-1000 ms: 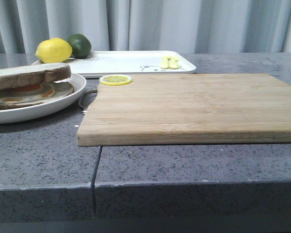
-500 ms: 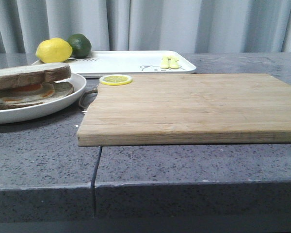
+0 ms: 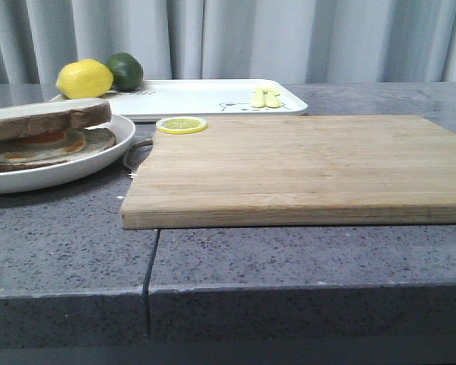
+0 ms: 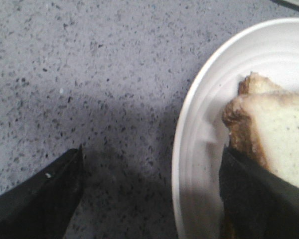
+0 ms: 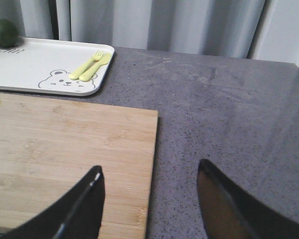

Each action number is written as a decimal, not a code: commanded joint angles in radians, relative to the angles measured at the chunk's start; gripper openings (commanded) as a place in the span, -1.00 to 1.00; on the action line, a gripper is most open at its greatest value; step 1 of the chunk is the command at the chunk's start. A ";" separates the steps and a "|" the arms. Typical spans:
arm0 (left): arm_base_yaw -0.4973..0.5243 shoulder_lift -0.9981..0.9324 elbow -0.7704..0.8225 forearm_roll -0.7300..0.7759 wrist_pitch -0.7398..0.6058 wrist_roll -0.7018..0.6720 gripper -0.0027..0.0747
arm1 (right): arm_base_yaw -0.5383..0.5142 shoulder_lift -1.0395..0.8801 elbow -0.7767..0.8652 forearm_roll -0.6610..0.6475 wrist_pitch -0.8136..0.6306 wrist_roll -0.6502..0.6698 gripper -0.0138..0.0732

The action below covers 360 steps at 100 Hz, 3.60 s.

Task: Place bread and move sandwich to tray
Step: 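Grasp the white plate rim with the left gripper and lift it, then carry the plate with the left gripper over the bear-print tray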

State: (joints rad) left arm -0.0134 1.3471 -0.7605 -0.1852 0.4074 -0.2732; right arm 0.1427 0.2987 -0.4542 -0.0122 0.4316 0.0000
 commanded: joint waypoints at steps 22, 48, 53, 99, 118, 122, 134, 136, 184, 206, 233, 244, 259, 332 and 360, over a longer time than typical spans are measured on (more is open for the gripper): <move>0.004 0.004 -0.017 -0.016 0.006 -0.008 0.42 | -0.004 0.007 -0.025 -0.012 -0.075 0.000 0.30; 0.004 0.004 -0.017 -0.018 0.009 -0.008 -0.10 | -0.004 0.007 -0.025 -0.012 -0.075 0.000 0.30; 0.004 0.004 -0.017 -0.018 0.009 -0.008 -0.26 | -0.004 0.007 -0.025 -0.012 -0.075 0.000 0.30; 0.004 0.000 -0.021 -0.101 0.018 -0.008 -0.98 | -0.004 0.007 -0.025 -0.012 -0.075 0.000 0.30; 0.004 -0.046 -0.033 -0.204 0.007 -0.008 -0.98 | -0.004 0.007 -0.025 -0.012 -0.075 0.000 0.30; 0.004 -0.059 -0.044 -0.217 0.009 -0.008 -0.98 | -0.004 0.007 -0.025 -0.012 -0.075 0.000 0.30; 0.004 -0.092 -0.100 -0.219 0.036 -0.008 -0.98 | -0.004 0.007 -0.025 -0.012 -0.075 0.000 0.30; 0.004 -0.098 -0.116 -0.219 0.042 -0.008 -0.98 | -0.004 0.007 -0.025 -0.012 -0.075 0.000 0.30; 0.004 -0.007 -0.489 -0.222 0.164 -0.008 -0.98 | -0.004 0.007 -0.025 -0.012 -0.076 0.000 0.30; -0.025 0.151 -0.635 -0.242 0.190 -0.004 -0.98 | -0.004 0.007 -0.025 -0.012 -0.076 0.000 0.30; -0.065 0.348 -0.835 -0.282 0.187 0.048 -0.98 | -0.004 0.007 -0.025 -0.012 -0.080 0.000 0.30; -0.066 0.426 -0.917 -0.315 0.185 0.061 -0.98 | -0.004 0.007 -0.025 -0.012 -0.080 0.000 0.30; -0.066 0.528 -1.033 -0.448 0.192 0.175 -0.98 | -0.004 0.007 -0.025 -0.012 -0.080 0.000 0.30; -0.066 0.817 -1.366 -0.554 0.330 0.281 -0.98 | -0.004 0.007 -0.025 -0.012 -0.080 0.000 0.30; -0.066 0.856 -1.366 -0.584 0.346 0.281 -0.98 | -0.004 0.007 -0.025 -0.012 -0.080 0.000 0.30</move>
State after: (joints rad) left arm -0.0726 2.2661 -2.0861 -0.6909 0.7918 0.0125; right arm 0.1427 0.2987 -0.4542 -0.0137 0.4316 0.0000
